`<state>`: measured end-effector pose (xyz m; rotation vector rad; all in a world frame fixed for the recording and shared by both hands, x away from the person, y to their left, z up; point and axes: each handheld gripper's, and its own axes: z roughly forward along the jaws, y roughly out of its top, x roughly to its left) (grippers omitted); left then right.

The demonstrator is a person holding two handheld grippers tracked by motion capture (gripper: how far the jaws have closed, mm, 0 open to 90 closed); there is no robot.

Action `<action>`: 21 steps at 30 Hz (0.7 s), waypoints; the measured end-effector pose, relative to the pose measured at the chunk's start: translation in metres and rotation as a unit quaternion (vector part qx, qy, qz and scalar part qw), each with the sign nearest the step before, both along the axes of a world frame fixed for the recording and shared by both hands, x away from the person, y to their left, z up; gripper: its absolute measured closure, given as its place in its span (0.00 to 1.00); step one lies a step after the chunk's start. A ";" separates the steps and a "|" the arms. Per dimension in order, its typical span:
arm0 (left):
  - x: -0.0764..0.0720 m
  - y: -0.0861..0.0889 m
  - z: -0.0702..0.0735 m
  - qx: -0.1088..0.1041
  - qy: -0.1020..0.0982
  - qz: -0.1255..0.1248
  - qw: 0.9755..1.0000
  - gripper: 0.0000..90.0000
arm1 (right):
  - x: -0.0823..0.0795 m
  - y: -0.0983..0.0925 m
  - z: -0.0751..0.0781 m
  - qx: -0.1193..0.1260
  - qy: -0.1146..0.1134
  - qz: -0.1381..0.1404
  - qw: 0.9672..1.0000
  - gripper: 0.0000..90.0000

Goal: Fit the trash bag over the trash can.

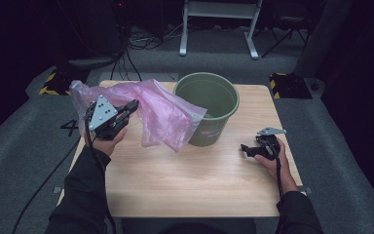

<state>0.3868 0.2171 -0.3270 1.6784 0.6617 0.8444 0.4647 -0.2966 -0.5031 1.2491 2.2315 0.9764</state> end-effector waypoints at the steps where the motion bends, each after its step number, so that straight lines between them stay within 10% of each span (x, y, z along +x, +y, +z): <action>1: 0.001 -0.002 0.002 0.000 -0.001 -0.002 1.000 1.00 | 0.000 0.000 0.000 0.000 0.000 0.000 1.000 0.19; 21: 0.047 -0.061 0.016 0.029 0.009 0.008 1.000 1.00 | 0.001 -0.001 0.000 0.000 0.001 0.003 1.000 0.19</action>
